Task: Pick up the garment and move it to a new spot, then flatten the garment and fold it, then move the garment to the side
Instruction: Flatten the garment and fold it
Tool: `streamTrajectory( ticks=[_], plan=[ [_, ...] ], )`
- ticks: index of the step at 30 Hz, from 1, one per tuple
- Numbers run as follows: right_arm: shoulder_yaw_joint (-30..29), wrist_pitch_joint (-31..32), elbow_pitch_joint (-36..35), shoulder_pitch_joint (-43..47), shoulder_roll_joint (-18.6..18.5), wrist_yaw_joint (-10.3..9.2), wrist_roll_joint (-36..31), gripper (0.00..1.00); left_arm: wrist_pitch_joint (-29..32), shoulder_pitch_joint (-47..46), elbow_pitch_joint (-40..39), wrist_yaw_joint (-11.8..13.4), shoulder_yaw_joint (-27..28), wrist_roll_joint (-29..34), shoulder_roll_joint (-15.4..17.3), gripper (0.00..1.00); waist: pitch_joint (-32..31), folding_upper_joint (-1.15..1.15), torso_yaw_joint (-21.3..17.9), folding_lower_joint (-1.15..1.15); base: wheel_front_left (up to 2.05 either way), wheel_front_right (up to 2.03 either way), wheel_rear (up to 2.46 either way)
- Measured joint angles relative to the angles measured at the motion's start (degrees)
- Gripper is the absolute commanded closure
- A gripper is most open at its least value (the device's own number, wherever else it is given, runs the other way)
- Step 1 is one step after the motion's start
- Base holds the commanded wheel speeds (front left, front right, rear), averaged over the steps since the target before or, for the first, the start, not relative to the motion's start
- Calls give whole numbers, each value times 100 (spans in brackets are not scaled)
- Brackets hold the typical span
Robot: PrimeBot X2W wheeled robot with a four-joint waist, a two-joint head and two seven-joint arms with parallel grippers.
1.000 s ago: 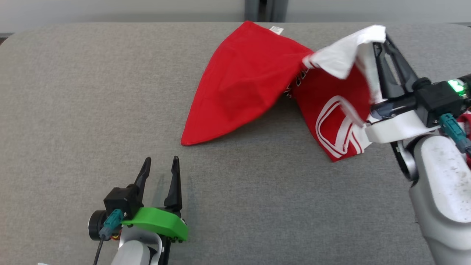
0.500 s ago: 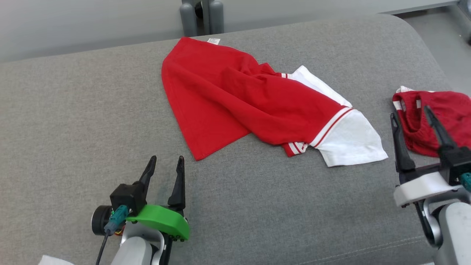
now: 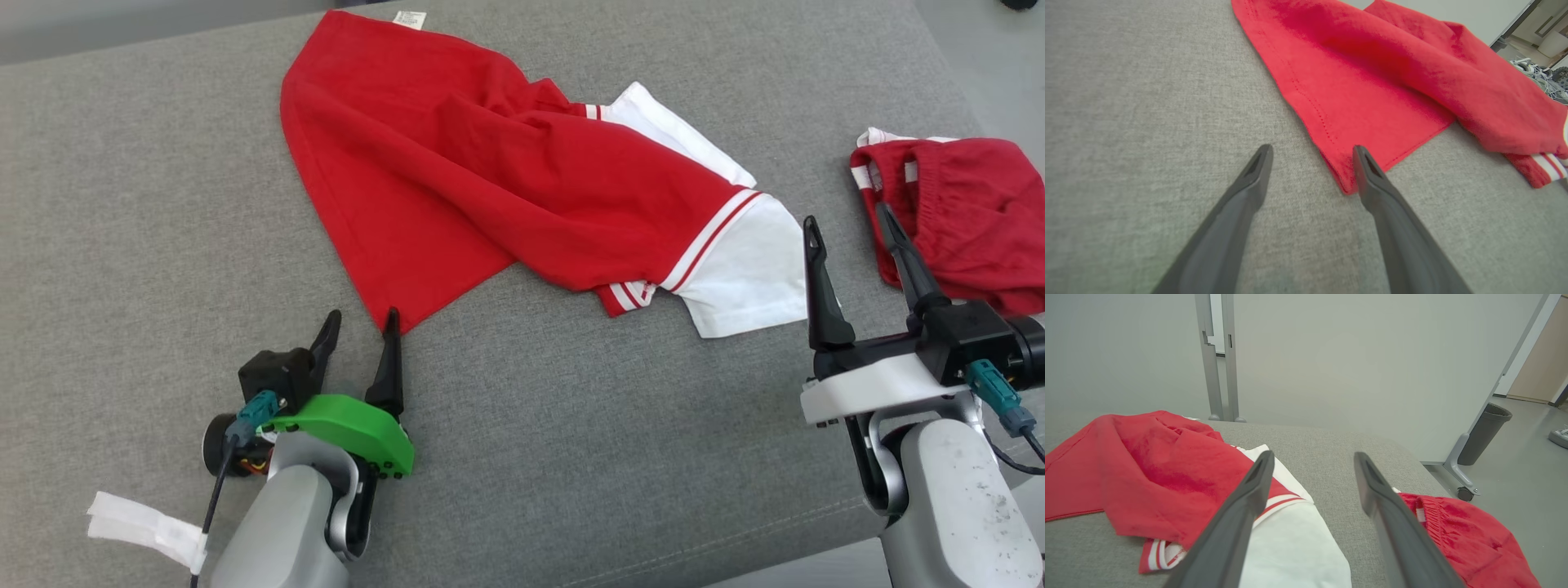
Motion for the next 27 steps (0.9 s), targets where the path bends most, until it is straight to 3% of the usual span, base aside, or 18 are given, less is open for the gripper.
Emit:
streamTrajectory(
  ticks=[6, 7, 8, 9, 14, 17, 27],
  plan=[
    [49, -1, -42, -166, 79, 0, -2, 0, -43, -311, 230, -63, -220, -140, 30, 0, 245, 0, -123, 0, 0, 0, 0],
    [62, -1, -37, -171, 90, 0, -18, 0, -53, -346, 250, -66, -263, -178, 38, 11, 271, 0, -130, 0, 0, 0, 0],
    [66, -1, -33, -184, 99, 0, -34, 0, -53, -384, 269, -69, -301, -197, 43, 81, 297, 0, -134, 0, 0, 0, 0],
    [65, -1, -30, -202, 103, 0, -35, 0, -54, -427, 299, -88, -360, -203, 49, 100, 313, 0, -127, 0, 0, 0, 0],
    [70, -4, 9, -260, 132, 0, -41, 0, -9, -442, 112, -33, -277, -232, 2, 100, 308, 0, 4, 0, 0, 0, 0],
    [29, -5, 43, -254, 143, 0, -40, 0, 2, -346, -169, 10, 147, -98, -43, 100, 255, 0, 165, 0, 0, 0, 0],
    [132, -5, 366, -167, 186, 0, -21, 0, 5, -58, -411, -32, 1601, 677, 258, 100, -28, 0, 775, 0, 0, 0, 0]
  ],
)
